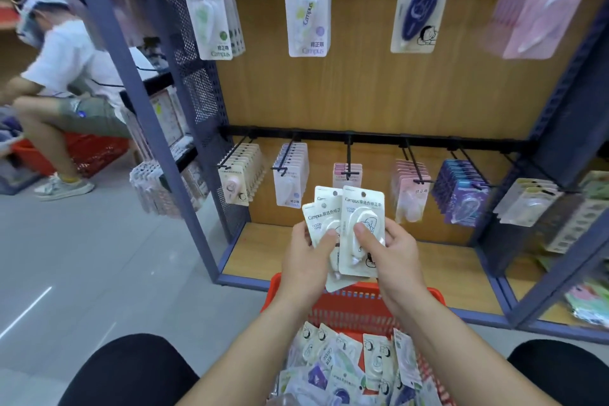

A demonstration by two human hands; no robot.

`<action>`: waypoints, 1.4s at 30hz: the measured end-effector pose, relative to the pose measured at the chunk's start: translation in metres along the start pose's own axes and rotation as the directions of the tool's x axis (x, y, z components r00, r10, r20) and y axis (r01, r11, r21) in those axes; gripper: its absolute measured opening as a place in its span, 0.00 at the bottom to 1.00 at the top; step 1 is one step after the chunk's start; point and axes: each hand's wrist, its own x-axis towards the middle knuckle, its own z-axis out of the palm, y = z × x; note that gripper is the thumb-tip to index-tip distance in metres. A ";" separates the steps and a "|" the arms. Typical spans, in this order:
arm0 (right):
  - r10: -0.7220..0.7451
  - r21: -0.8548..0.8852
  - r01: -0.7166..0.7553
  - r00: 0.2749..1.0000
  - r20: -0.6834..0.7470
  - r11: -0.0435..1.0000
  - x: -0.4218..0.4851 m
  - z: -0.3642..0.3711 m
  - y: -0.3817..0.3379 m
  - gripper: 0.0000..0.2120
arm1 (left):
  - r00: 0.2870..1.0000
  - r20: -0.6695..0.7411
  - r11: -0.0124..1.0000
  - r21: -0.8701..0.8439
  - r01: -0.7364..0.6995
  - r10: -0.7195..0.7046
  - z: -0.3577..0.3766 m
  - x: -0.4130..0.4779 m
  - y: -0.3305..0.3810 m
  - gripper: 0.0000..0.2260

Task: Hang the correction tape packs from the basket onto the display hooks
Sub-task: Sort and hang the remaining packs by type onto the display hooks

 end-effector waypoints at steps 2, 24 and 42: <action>-0.004 0.001 0.004 1.000 -0.011 1.000 -0.001 0.002 -0.002 0.13 | 0.999 -0.006 0.998 0.043 -0.036 0.036 0.003 -0.004 0.006 0.10; -0.238 -0.025 0.239 0.940 -0.243 0.971 0.048 -0.134 -0.184 0.13 | 0.961 0.204 0.979 0.041 -0.199 0.187 0.103 0.015 0.142 0.24; -0.374 -0.121 0.358 0.820 -0.433 0.926 0.171 -0.254 -0.325 0.11 | 0.860 0.395 0.926 0.055 -0.374 0.324 0.258 0.061 0.217 0.20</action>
